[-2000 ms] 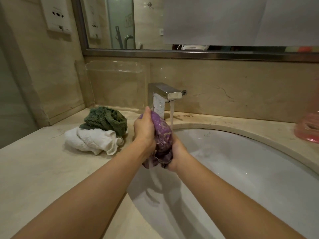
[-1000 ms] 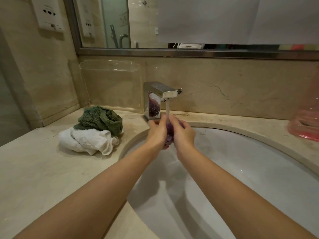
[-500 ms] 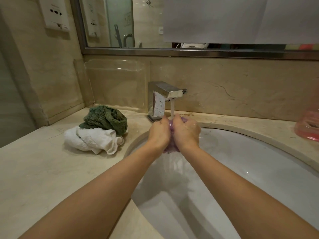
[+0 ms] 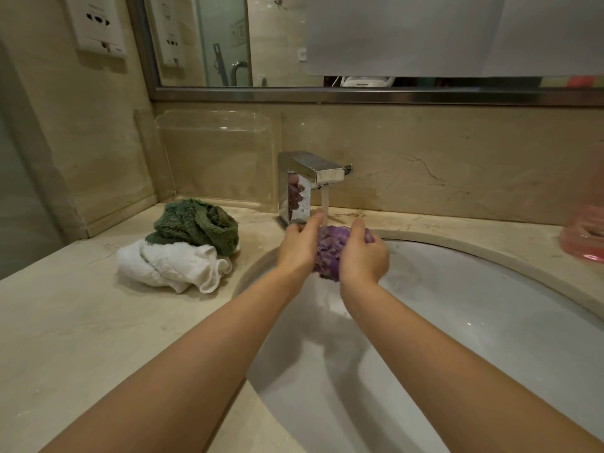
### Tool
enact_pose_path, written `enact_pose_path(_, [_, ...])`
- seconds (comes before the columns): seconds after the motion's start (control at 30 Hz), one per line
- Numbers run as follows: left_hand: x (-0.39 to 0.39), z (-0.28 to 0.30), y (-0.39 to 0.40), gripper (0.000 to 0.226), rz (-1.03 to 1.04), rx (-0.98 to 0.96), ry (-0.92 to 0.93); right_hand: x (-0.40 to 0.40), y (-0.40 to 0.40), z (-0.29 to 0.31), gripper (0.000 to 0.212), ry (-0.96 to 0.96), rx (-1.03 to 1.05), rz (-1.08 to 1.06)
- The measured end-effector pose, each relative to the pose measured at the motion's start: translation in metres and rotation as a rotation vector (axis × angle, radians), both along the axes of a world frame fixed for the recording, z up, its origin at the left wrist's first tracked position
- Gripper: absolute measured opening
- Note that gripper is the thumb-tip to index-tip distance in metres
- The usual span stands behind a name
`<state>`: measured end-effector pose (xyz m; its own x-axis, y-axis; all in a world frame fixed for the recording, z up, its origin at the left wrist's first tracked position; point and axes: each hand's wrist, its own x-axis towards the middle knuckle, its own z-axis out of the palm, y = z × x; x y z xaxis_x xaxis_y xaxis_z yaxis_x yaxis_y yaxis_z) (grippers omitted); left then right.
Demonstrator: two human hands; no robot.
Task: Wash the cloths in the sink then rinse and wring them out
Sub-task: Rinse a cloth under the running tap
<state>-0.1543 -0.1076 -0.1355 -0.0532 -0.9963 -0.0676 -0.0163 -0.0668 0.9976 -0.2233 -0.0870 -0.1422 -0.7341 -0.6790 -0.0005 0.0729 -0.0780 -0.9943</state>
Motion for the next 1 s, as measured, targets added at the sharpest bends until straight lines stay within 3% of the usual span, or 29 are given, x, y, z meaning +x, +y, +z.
enact_pose_path(0.17, [0.002, -0.004, 0.0, 0.066, -0.121, 0.177, -0.04, 0.004, -0.003, -0.005, 0.042, -0.194, -0.016, 0.076])
enact_pose_path(0.27, [0.006, -0.001, 0.002, 0.052, -0.195, 0.278, 0.109, 0.005, -0.002, -0.003, 0.039, -0.236, -0.06, 0.22])
enact_pose_path(0.3, [0.006, -0.001, 0.001, 0.052, -0.183, 0.294, 0.161, 0.004, -0.001, -0.002, 0.042, -0.169, -0.06, 0.247])
enact_pose_path(0.43, [0.001, -0.004, -0.004, 0.041, -0.02, 0.212, 0.241, 0.002, 0.0, -0.003, 0.062, 0.399, 0.052, 0.236])
enact_pose_path(0.53, [0.001, -0.003, -0.007, 0.021, 0.074, 0.13, 0.302, 0.0, 0.0, -0.004, 0.06, 0.584, 0.178, 0.166])
enact_pose_path(0.63, [0.001, 0.001, -0.005, 0.016, 0.095, 0.103, 0.348, -0.001, -0.002, -0.003, 0.046, 0.523, 0.077, 0.161])
enact_pose_path(0.7, [0.001, 0.001, -0.007, 0.022, 0.109, 0.076, 0.34, 0.002, -0.003, -0.002, 0.036, 0.42, -0.006, 0.205])
enact_pose_path(0.8, [0.001, 0.0, -0.007, 0.038, 0.08, 0.049, 0.275, 0.007, -0.004, -0.005, 0.026, 0.415, -0.035, 0.224])
enact_pose_path(0.87, [0.0, -0.002, -0.006, 0.051, 0.042, 0.041, 0.215, 0.008, -0.005, -0.008, 0.025, 0.419, -0.057, 0.204])
enact_pose_path(1.0, [-0.005, -0.006, -0.003, 0.052, 0.041, 0.044, 0.109, 0.009, -0.005, -0.006, 0.031, 0.377, -0.085, 0.176])
